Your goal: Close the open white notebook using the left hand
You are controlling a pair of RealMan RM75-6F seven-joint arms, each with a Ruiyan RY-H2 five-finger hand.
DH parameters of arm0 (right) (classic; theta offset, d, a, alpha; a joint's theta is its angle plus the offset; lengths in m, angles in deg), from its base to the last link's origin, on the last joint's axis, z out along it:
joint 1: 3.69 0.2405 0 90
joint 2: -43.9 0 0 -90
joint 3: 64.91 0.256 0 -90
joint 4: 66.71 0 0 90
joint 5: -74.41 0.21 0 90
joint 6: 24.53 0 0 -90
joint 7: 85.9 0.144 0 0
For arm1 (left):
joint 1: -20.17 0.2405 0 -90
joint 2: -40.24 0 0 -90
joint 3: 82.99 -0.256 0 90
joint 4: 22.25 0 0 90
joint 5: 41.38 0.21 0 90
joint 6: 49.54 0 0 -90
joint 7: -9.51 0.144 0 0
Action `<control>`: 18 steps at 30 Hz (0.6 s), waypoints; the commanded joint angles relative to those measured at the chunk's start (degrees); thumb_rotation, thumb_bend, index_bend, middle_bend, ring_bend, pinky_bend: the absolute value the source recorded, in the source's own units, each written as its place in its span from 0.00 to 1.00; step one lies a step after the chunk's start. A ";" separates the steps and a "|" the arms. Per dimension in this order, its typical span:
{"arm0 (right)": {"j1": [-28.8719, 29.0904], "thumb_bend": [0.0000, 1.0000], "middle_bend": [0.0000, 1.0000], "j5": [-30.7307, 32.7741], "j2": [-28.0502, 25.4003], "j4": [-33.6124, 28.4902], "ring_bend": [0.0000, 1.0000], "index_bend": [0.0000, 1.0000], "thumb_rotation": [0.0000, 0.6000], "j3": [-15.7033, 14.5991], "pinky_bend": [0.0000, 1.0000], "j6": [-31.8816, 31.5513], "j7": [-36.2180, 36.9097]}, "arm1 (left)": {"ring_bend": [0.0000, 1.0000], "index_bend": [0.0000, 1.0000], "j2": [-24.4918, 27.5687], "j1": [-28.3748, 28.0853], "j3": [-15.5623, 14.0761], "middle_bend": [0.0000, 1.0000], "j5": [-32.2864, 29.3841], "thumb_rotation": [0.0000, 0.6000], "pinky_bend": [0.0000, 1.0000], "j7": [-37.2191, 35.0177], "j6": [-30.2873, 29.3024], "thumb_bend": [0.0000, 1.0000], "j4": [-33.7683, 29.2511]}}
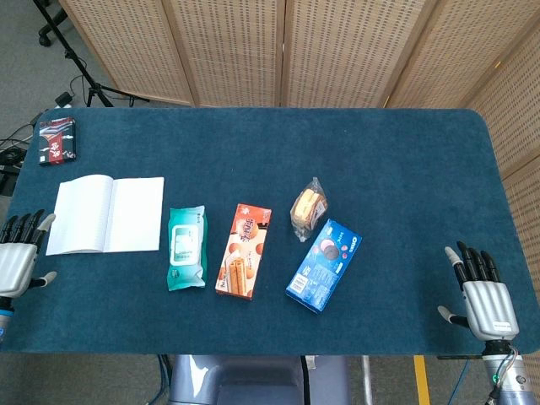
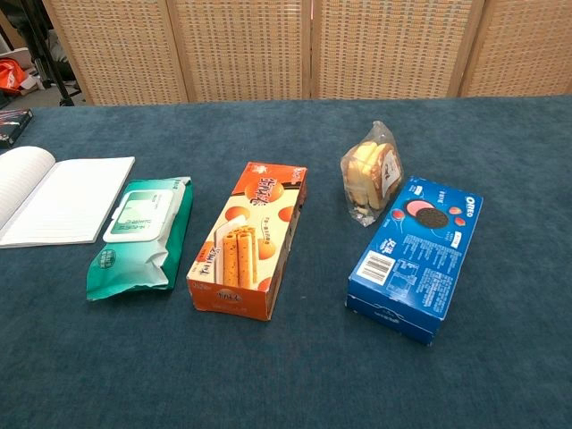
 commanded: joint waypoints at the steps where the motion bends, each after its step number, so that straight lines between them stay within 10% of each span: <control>1: -0.01 0.05 0.00 -0.07 0.04 0.01 0.00 0.00 1.00 -0.01 0.00 -0.06 -0.03 | 0.00 0.00 -2.13 -1.52 0.30 0.00 -0.25 1.00 0.00 -3.26 2.14 0.00 6.24; 18: 0.04 0.05 0.00 -0.01 0.06 0.09 0.00 0.00 1.00 0.08 0.00 -0.05 0.26 | 0.00 0.00 -10.63 -4.94 0.40 0.00 -1.98 1.00 0.00 -6.89 8.51 0.00 20.24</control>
